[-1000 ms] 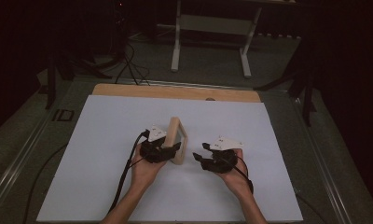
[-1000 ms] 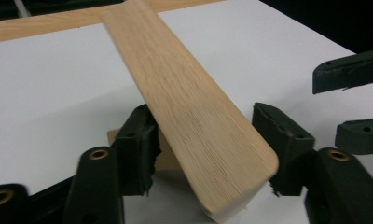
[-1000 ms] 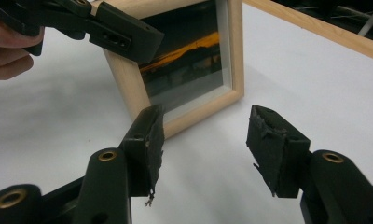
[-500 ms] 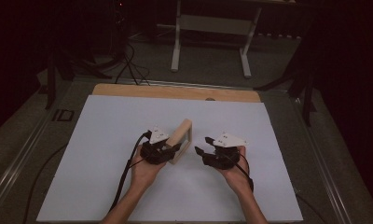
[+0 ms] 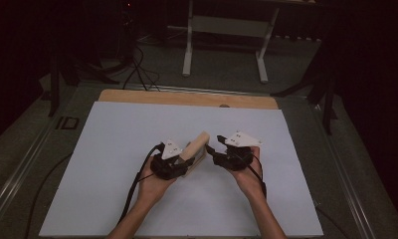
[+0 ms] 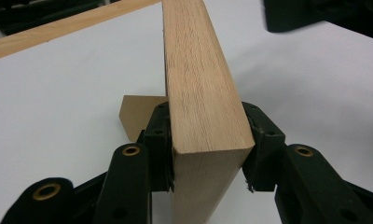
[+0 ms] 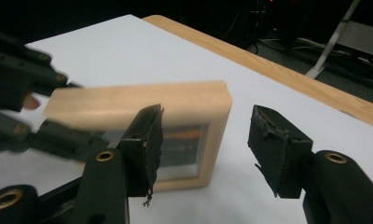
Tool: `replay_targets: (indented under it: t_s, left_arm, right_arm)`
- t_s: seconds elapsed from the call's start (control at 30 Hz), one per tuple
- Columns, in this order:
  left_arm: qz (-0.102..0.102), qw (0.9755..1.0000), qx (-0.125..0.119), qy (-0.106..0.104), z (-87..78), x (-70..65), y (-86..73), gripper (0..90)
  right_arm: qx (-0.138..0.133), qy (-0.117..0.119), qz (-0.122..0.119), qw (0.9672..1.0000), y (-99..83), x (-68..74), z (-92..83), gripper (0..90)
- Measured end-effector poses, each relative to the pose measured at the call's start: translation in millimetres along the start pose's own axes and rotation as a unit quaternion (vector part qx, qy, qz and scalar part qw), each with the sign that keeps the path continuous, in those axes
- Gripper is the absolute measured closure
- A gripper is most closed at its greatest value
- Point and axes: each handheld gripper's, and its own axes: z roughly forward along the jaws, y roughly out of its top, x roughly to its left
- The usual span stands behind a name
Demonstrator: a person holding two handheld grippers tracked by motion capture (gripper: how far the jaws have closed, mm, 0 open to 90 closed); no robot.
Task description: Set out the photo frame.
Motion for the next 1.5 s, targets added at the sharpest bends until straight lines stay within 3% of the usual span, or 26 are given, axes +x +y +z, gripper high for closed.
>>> replay_targets:
  t_s: [0.27,0.63,0.77,0.8,0.83,0.87,0.9,0.93,0.97,1.0,1.2,1.27,1.5]
  left_arm:
    - [0.006,0.9999,-0.006,-0.009,-4.2,-0.7,-4.2,60.0]
    - [0.010,0.9999,-0.006,-0.009,-5.1,-2.8,-5.5,59.9]
    - [0.015,0.9998,-0.005,-0.008,-5.2,-4.1,-5.5,59.9]
    - [0.017,0.9998,-0.006,-0.007,-5.2,-4.9,-5.5,59.9]
    - [0.017,0.9998,-0.006,-0.007,-5.2,-4.9,-5.5,59.9]
    - [0.018,0.9998,-0.006,-0.008,-5.0,-5.4,-5.5,59.8]
    - [0.018,0.9998,-0.006,-0.008,-5.0,-5.4,-5.5,59.8]
    - [0.018,0.9998,-0.005,-0.007,-5.1,-5.8,-5.4,59.8]
    - [0.018,0.9998,-0.005,-0.007,-5.1,-5.8,-5.4,59.8]
    - [0.019,0.9998,-0.004,-0.007,-5.1,-6.2,-5.4,59.8]
    - [0.020,0.9998,-0.004,-0.007,-5.0,-5.8,-5.4,59.8]
    - [0.019,0.9998,-0.005,-0.005,-5.1,-5.0,-5.4,59.9]
    - [0.022,0.9997,-0.005,0.003,-5.0,-5.7,-5.5,59.6]
  right_arm:
    - [-0.007,-0.007,0.020,0.9998,15.4,-7.6,15.8,44.2]
    - [-0.006,-0.019,0.021,0.9996,27.6,-11.7,30.1,45.7]
    - [-0.004,-0.018,0.018,0.9997,30.4,-10.6,36.2,53.6]
    - [-0.008,-0.011,0.011,0.9998,31.9,-8.9,38.3,63.1]
    - [-0.008,-0.011,0.011,0.9998,31.9,-8.9,38.3,63.1]
    - [-0.009,-0.003,0.004,0.9999,33.5,-6.3,40.4,71.8]
    - [-0.009,-0.003,0.004,0.9999,33.5,-6.3,40.4,71.8]
    - [-0.004,0.000,-0.002,1.0000,34.7,-4.0,43.0,79.6]
    - [-0.004,0.000,-0.002,1.0000,34.7,-4.0,43.0,79.6]
    - [0.002,0.000,-0.006,1.0000,35.1,-2.8,45.8,86.3]
    - [0.015,0.004,-0.002,0.9999,33.5,-3.1,51.9,90.0]
    - [0.032,0.005,-0.007,0.9995,30.5,-3.1,56.7,90.0]
    - [0.041,0.002,-0.010,0.9991,29.6,-2.7,58.1,90.0]
